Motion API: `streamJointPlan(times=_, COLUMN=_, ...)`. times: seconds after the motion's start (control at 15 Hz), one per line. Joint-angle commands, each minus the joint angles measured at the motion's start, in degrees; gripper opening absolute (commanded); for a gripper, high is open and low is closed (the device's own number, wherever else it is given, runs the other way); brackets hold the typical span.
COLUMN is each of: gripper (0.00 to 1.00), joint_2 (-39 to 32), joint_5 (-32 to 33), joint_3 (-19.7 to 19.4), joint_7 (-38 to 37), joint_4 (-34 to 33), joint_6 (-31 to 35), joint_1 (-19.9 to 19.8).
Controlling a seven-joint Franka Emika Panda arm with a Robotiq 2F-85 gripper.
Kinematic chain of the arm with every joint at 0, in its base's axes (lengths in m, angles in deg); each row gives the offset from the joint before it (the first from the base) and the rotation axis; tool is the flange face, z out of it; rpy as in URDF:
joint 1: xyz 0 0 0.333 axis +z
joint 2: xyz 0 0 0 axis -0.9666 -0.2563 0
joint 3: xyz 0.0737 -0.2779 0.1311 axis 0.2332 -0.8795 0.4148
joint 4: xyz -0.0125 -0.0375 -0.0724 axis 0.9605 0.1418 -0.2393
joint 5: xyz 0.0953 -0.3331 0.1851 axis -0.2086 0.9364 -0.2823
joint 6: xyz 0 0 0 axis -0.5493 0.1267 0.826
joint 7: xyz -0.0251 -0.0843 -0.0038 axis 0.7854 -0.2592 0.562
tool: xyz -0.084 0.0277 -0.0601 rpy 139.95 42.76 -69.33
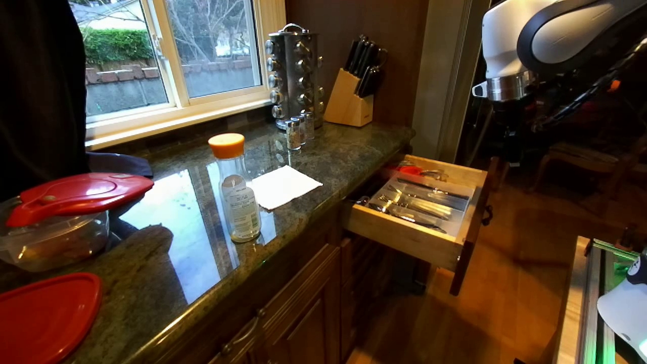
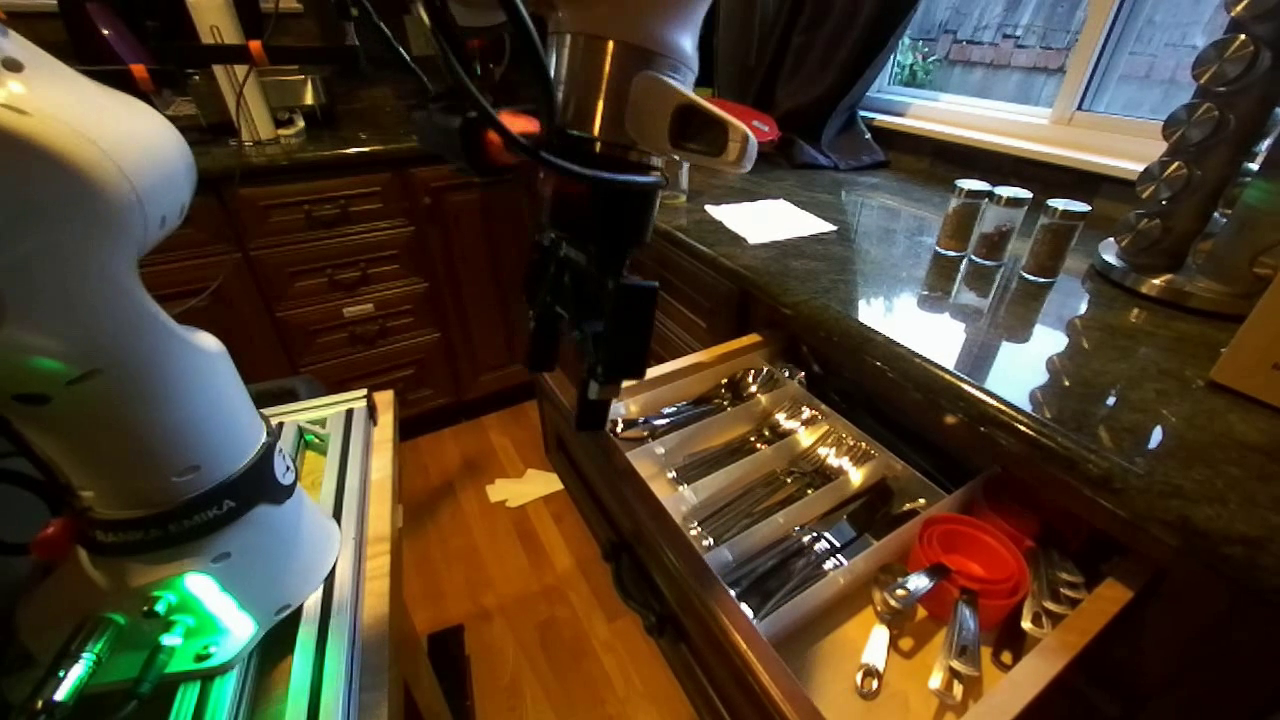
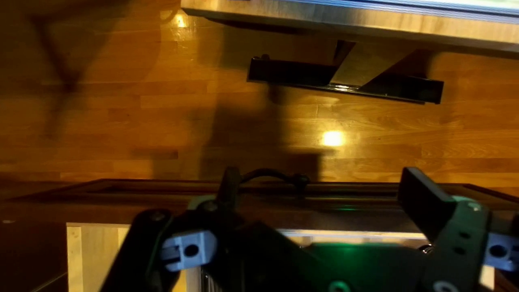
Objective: Close the open drawer.
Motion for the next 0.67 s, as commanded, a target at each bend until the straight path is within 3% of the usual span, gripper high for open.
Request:
streamJointPlan(times=0.0, gripper=1.00, joint_2=-5.4, joint_5=1.1, joint_3=-1.8, joint_7=4.2, joint_4=0.0, joint_6=4.5, joint_1=-1.7)
streamJointPlan(times=0.6, gripper=1.00, joint_2=-17.4, joint_5=2.9, joint_3=-3.3, joint_7=7.9, joint_4=0.0, joint_6=17.4, joint_1=-5.1)
